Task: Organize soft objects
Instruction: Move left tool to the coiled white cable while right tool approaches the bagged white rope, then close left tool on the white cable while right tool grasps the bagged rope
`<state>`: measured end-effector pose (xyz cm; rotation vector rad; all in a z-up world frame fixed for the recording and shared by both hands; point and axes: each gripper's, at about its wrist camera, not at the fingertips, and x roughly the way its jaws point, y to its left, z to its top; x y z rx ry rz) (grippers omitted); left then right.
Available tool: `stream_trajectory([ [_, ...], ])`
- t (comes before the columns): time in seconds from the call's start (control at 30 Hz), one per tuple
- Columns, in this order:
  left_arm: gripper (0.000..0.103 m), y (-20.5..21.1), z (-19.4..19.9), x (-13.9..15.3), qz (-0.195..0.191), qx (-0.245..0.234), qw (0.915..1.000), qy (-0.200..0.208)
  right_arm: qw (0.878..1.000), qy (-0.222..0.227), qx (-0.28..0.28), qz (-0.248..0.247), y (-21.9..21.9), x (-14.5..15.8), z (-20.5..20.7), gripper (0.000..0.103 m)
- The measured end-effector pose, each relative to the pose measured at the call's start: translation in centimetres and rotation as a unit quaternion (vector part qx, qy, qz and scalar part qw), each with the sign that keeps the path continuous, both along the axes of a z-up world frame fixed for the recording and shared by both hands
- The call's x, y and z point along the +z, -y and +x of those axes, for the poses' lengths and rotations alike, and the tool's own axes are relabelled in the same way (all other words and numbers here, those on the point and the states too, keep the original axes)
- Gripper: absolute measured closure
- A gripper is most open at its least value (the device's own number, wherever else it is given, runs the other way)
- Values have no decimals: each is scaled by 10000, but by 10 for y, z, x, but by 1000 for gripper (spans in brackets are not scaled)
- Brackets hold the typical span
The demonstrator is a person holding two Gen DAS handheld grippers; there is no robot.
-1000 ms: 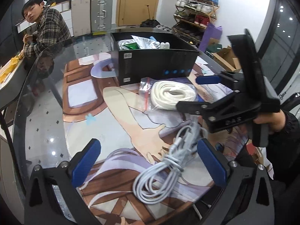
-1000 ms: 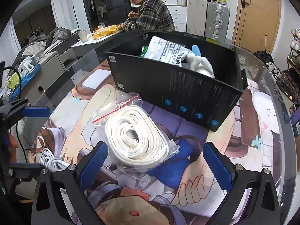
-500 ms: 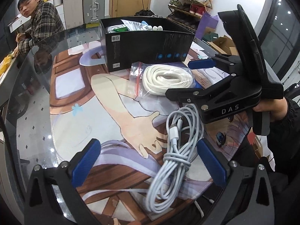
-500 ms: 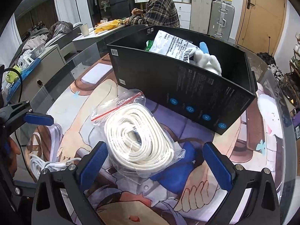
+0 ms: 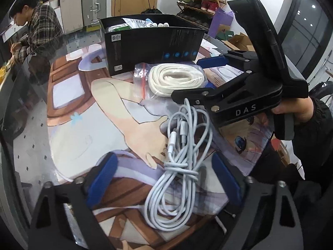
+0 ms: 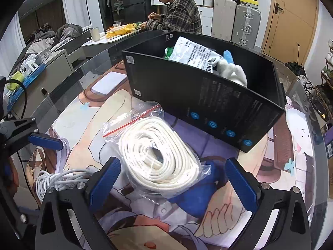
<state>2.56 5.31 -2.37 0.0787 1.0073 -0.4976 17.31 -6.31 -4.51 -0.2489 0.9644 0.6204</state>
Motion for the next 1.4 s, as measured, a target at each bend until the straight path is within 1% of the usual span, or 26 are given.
stream_trajectory([
  [0.03,19,-1,0,0,-10,12,10000,28,10000,10,7,-3,0,-1,0,3],
  [0.07,25,-3,1,0,-19,32,10000,65,10000,2,8,-10,0,-2,0,8],
  [0.1,29,-5,1,0,0,56,9999,109,10000,-34,14,0,0,-3,1,13],
  [0.13,34,-6,2,1,20,68,9999,138,10000,12,0,14,0,-2,1,14],
  [0.17,39,-8,2,1,11,87,9998,159,10000,14,3,28,0,-2,1,17],
  [0.2,40,-9,2,1,5,100,9998,174,10000,15,2,40,0,-2,1,19],
  [0.3,48,-12,4,1,17,138,9996,245,10000,45,-30,72,3,-1,0,22],
  [0.37,56,-12,5,1,8,164,9995,275,9999,63,-57,95,5,-1,-1,23],
  [0.4,58,-13,6,1,-13,180,9994,285,9999,70,-68,107,5,-1,-1,24],
  [0.47,70,-13,7,1,-42,194,9994,287,9999,96,-69,109,5,0,-2,25],
  [0.5,74,-13,7,1,-55,181,9994,288,9999,101,-61,120,5,0,-2,27],
  [0.53,76,-14,8,1,-65,177,9994,289,9999,106,-53,127,5,0,-3,28],
  [0.7,76,-13,8,1,-103,161,9993,312,9997,145,17,180,6,2,-5,41],
  [0.87,76,-13,7,1,-125,195,9993,305,9996,188,-4,215,11,3,-8,48],
  [1.4,76,-13,6,1,-131,200,9993,304,9997,174,15,170,17,4,-9,49],
])
